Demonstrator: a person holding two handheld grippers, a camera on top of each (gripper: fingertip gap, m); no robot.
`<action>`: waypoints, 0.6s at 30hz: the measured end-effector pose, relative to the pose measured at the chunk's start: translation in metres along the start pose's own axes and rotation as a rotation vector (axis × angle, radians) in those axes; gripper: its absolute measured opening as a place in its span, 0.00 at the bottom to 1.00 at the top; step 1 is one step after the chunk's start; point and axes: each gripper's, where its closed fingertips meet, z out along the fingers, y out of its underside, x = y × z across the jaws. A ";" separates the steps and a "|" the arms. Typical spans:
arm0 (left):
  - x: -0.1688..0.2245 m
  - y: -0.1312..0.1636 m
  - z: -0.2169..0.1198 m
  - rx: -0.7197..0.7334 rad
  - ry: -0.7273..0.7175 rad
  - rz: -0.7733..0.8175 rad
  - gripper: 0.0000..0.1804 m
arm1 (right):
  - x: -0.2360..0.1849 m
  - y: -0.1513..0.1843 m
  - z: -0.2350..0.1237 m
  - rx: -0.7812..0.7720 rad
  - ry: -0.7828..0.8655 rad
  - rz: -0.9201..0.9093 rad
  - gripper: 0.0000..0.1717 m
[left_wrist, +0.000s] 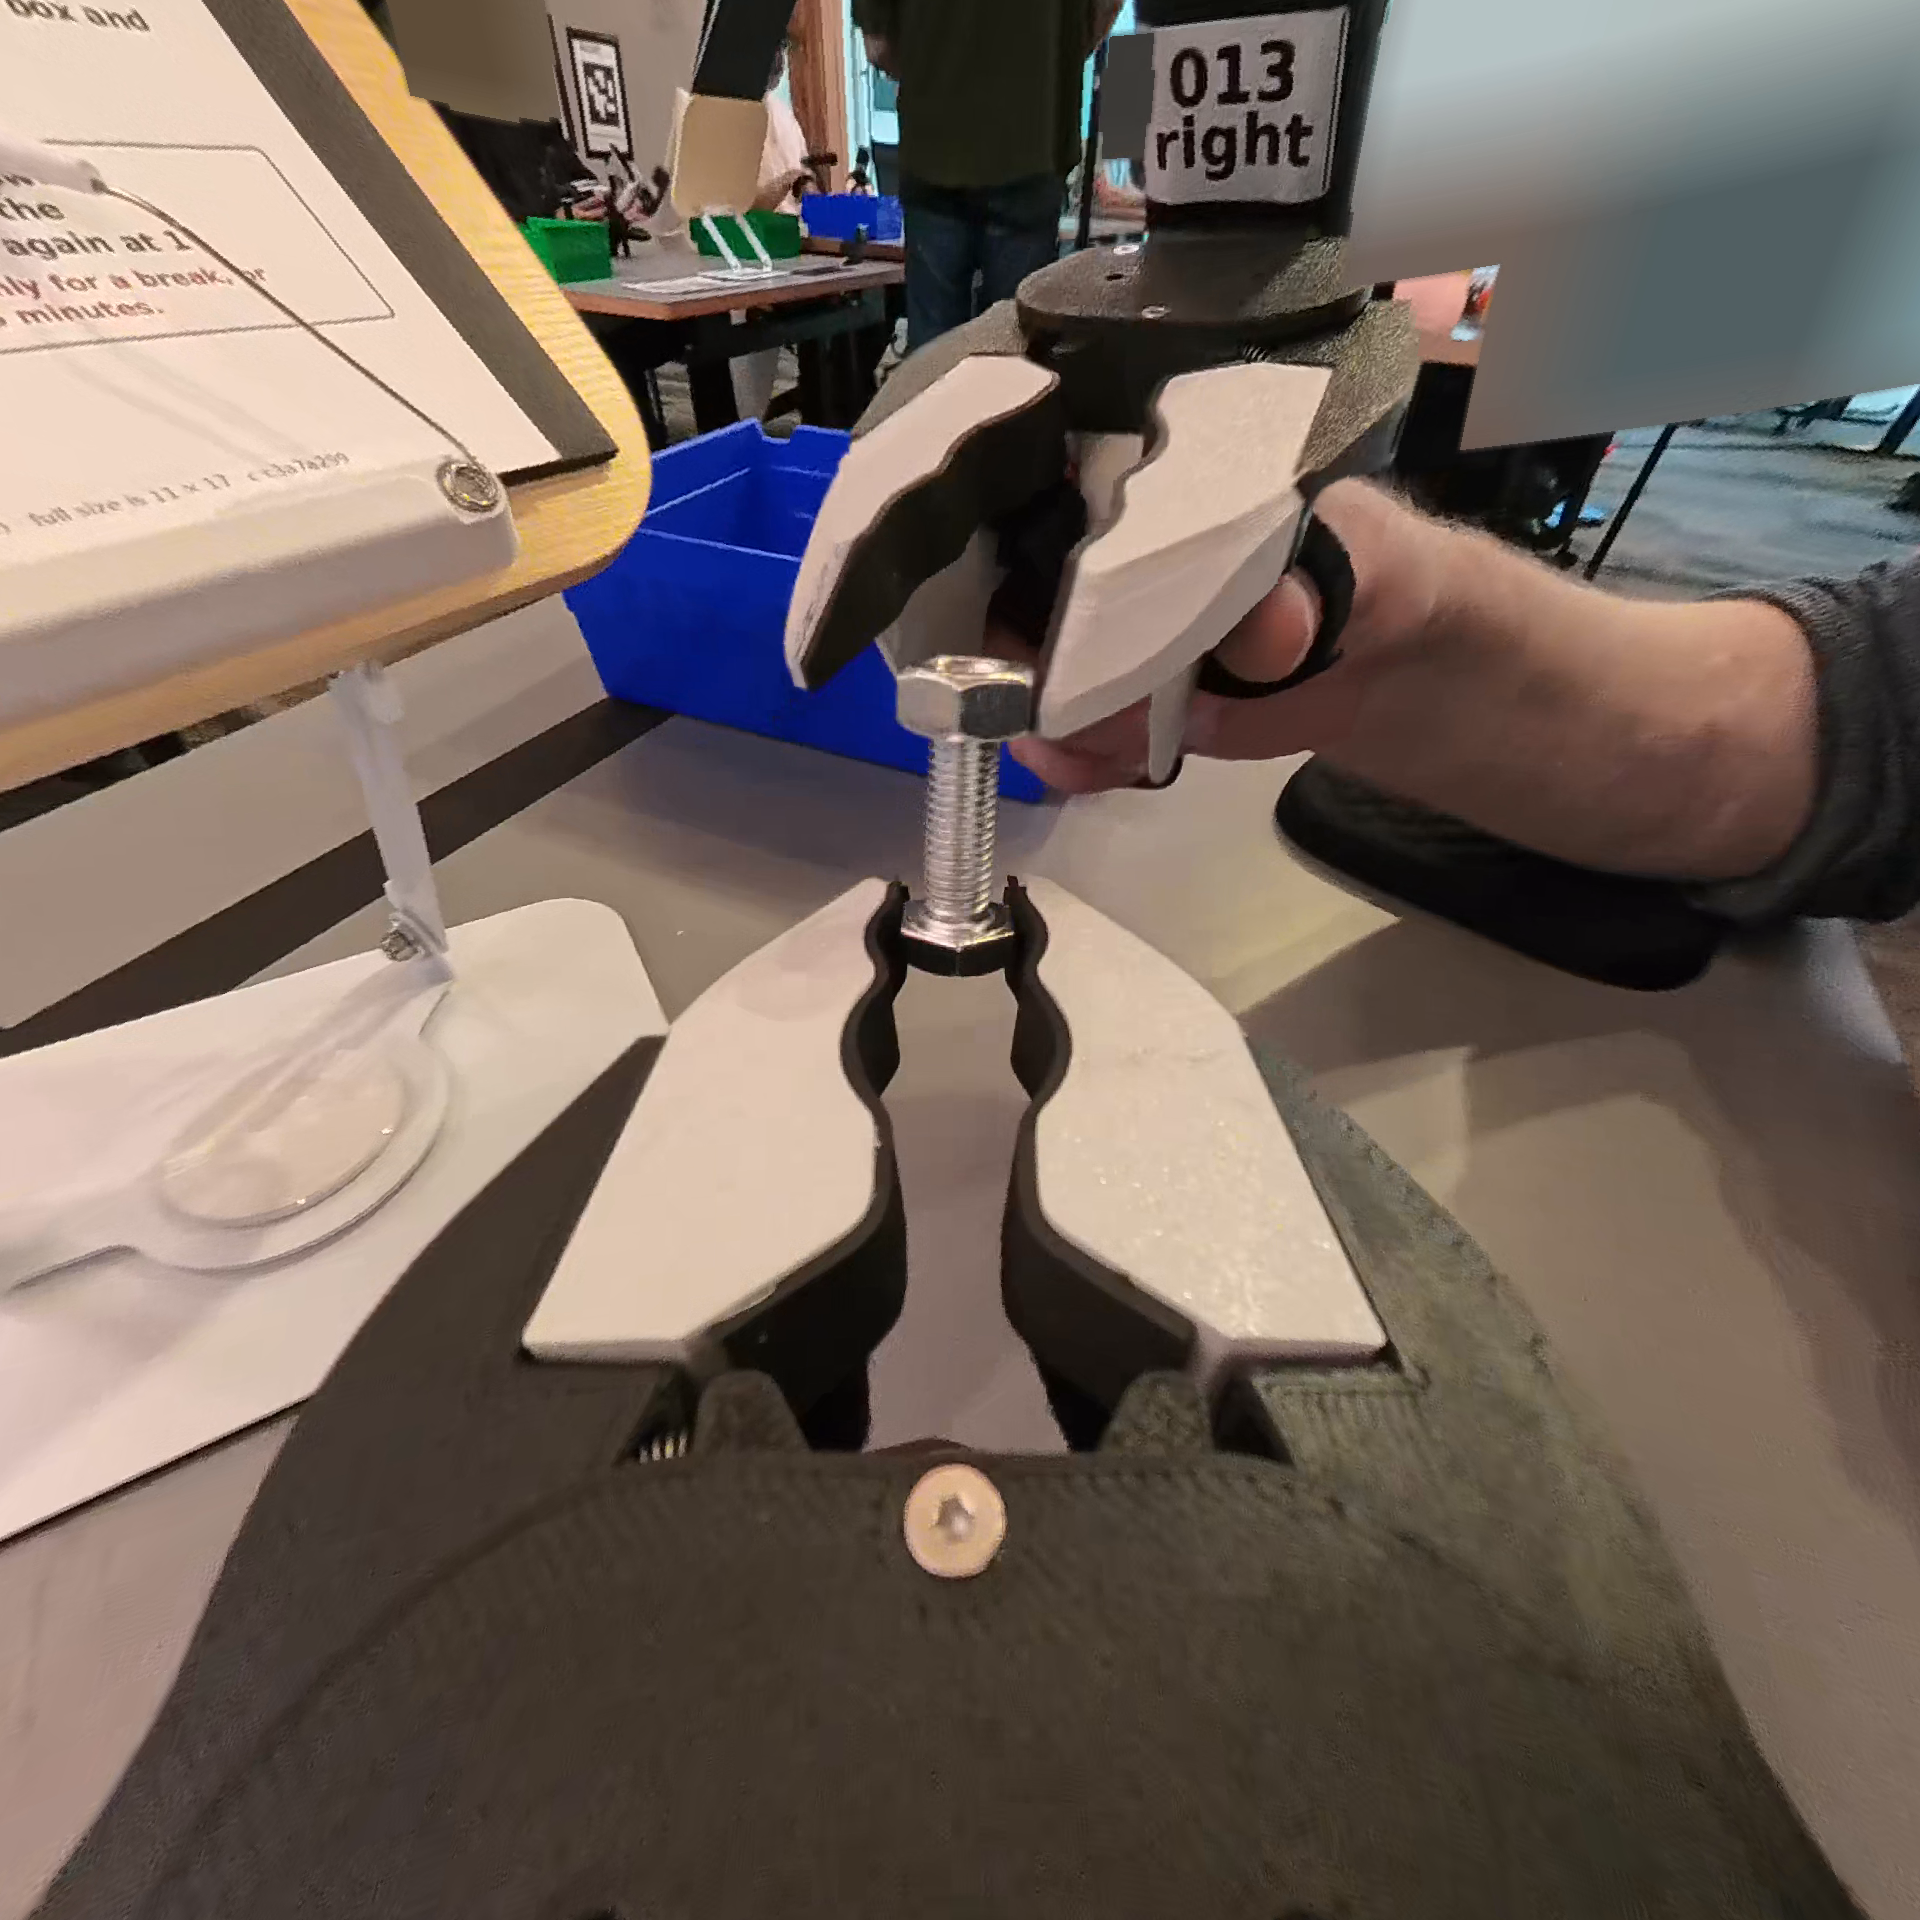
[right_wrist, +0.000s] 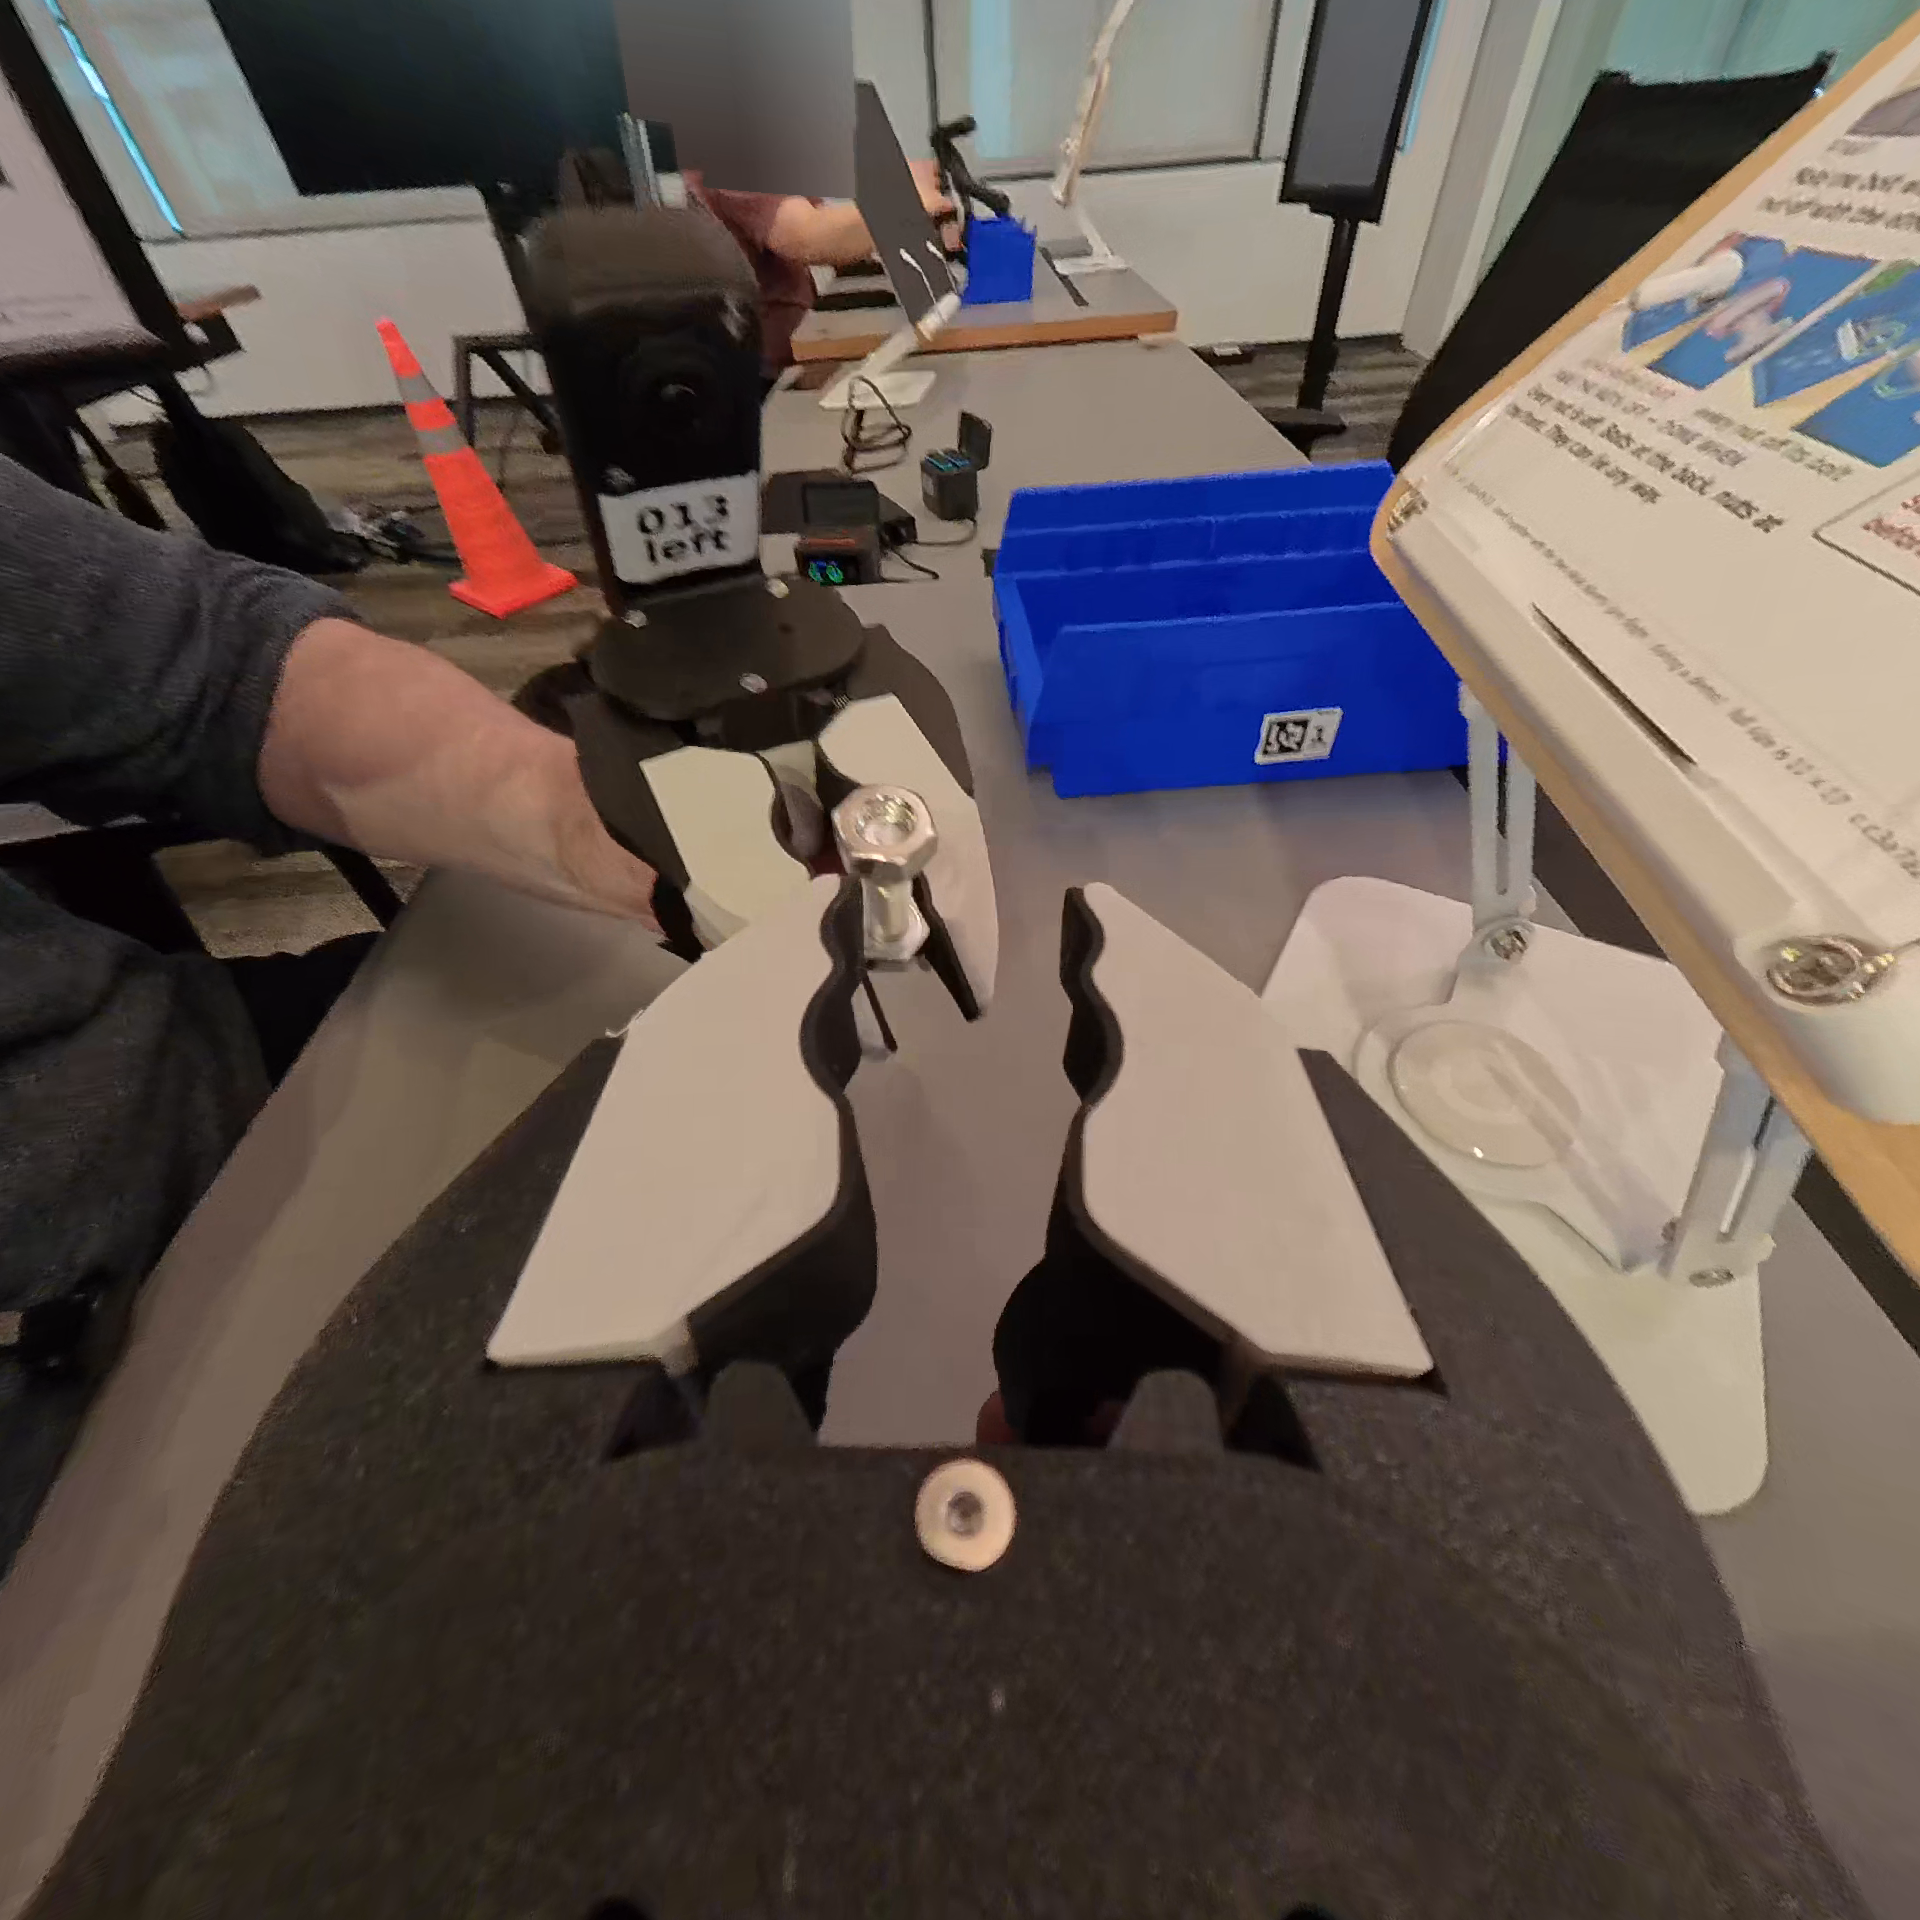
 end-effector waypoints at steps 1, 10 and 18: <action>0.002 0.001 0.001 -0.004 0.012 -0.004 0.10 | -0.004 -0.002 0.001 0.012 -0.015 -0.005 0.22; 0.010 0.000 0.004 0.001 0.036 -0.002 0.10 | -0.008 -0.002 0.001 0.025 -0.047 -0.009 0.22; 0.014 -0.002 0.004 0.019 0.070 -0.021 0.10 | -0.016 -0.005 0.002 0.046 -0.090 -0.028 0.20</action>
